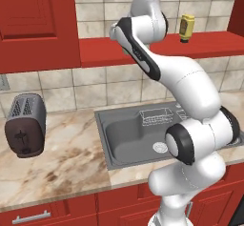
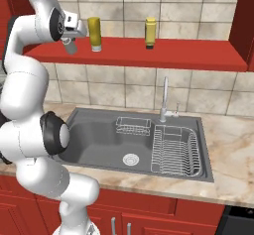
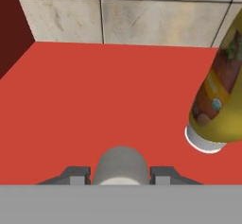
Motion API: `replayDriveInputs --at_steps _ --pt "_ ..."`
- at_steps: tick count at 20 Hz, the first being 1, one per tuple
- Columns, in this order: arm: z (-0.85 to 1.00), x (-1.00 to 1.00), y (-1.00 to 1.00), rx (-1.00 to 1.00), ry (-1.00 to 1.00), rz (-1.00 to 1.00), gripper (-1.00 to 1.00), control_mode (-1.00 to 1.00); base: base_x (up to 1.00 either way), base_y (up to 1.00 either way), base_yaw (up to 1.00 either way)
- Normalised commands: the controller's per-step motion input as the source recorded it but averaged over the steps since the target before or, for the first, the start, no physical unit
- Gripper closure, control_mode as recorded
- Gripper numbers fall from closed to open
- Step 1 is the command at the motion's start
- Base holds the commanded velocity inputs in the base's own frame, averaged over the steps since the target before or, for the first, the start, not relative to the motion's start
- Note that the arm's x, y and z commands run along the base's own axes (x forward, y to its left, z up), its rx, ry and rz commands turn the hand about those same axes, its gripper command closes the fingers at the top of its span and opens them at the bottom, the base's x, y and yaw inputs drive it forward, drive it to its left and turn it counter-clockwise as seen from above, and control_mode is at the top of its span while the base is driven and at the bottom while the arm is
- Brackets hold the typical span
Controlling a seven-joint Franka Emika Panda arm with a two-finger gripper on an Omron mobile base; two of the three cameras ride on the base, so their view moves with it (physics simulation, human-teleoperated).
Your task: There are various items on the counter. Only move the condiments/shakers into the cabinet.
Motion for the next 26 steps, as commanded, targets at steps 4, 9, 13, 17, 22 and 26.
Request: replayDriveInputs --at_steps 4,9,13,17,22,26 --pt "-0.24 0.18 0.00 0.00 0.00 0.00 1.00 -1.00 0.00 0.00 0.00" --pt "-0.36 0.13 0.00 -0.02 0.00 0.00 1.00 -1.00 0.00 0.00 0.00" --pt "-0.15 0.13 0.00 0.00 0.00 0.00 1.00 -1.00 0.00 0.00 0.00" --pt "0.00 0.01 0.00 0.00 0.00 0.00 1.00 -1.00 0.00 0.00 0.00" --pt "0.00 0.00 0.00 0.00 0.00 0.00 1.00 -1.00 0.00 0.00 0.00" --pt "0.00 0.09 0.00 -0.02 0.00 0.00 -1.00 -1.00 0.00 0.00 0.00"
